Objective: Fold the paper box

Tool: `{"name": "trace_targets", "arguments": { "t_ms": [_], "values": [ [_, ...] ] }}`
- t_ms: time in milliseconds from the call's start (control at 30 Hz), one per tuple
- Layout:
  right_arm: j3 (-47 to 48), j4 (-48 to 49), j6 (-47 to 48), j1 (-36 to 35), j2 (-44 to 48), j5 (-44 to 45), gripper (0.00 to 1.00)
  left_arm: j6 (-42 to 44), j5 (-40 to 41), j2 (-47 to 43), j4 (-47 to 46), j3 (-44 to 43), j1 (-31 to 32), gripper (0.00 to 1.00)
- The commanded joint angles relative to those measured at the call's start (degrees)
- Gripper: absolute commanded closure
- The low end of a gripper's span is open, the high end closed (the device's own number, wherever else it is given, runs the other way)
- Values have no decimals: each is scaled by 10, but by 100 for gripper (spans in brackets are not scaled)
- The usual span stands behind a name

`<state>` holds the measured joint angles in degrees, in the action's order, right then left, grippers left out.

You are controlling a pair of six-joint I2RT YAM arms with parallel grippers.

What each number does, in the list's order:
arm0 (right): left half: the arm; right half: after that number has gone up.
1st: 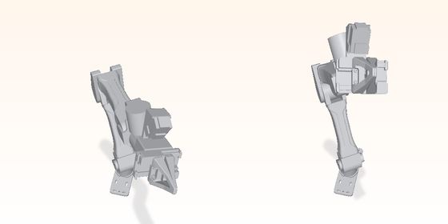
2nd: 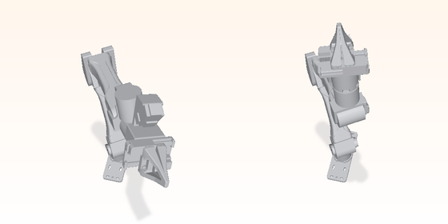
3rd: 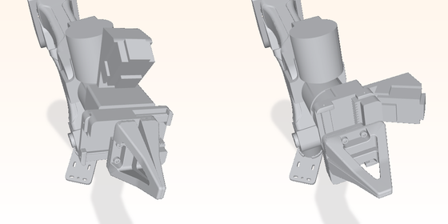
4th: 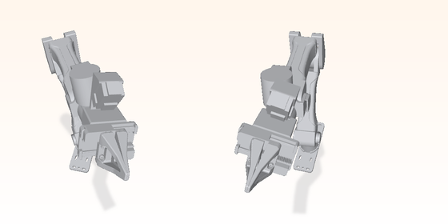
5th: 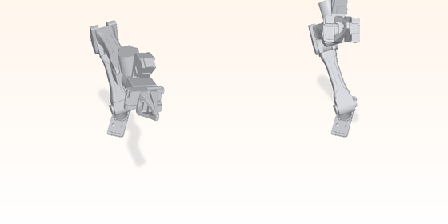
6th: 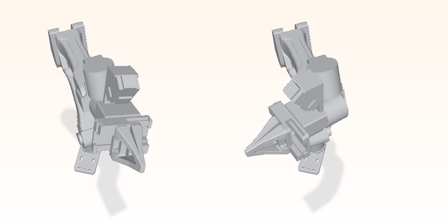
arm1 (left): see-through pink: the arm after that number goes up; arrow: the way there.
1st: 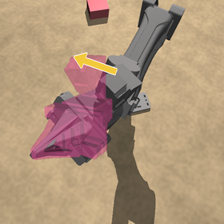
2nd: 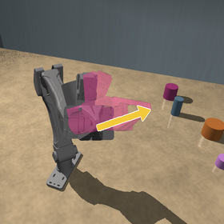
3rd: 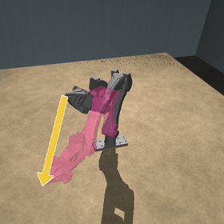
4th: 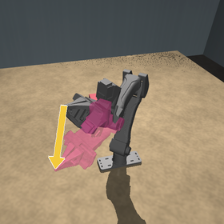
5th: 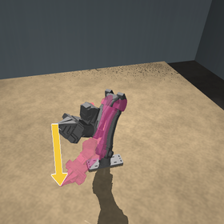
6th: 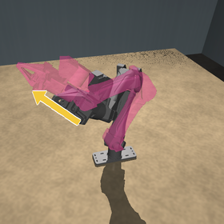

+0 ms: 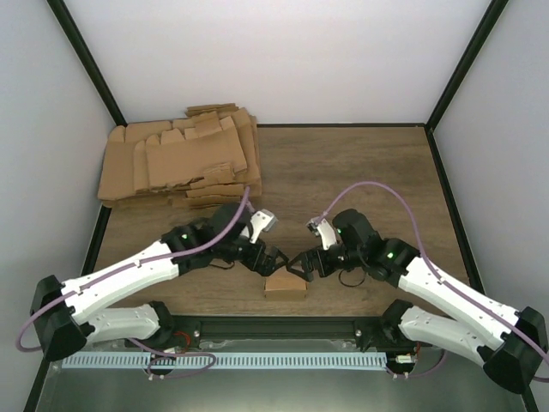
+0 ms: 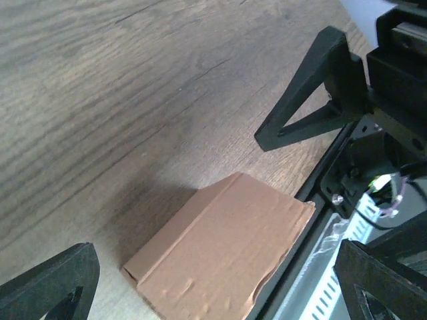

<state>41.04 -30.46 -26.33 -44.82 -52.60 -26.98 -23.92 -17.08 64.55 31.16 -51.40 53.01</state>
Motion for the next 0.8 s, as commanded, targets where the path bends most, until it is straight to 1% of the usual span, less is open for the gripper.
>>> {"name": "trace_targets", "arguments": {
  "t_ms": [0, 100, 200, 367, 433, 600, 667, 767],
  "values": [
    [7, -5, -74, -2, 35, 125, 0, 128, 85, 39, 27, -46, 84, 0],
    [20, -41, -107, -2, 60, 210, 0, 181, 106, 60, 49, -64, 96, 0],
    [19, -61, -145, 4, 78, 256, 0, 224, 83, 83, 53, -76, 97, 0],
    [14, -83, -161, 36, 82, 261, 0, 262, 47, 134, 63, -97, 121, 0],
    [17, -89, -166, 42, 97, 277, 0, 274, 37, 149, 79, -104, 125, 0],
    [15, -77, -169, 44, 154, 300, 1, 289, 65, 183, 98, -113, 126, 0],
    [17, -75, -170, 44, 159, 301, 2, 293, 62, 194, 101, -116, 126, 0],
    [19, -76, -168, 43, 156, 298, 2, 300, 80, 209, 106, -121, 126, 0]
  ]
}}
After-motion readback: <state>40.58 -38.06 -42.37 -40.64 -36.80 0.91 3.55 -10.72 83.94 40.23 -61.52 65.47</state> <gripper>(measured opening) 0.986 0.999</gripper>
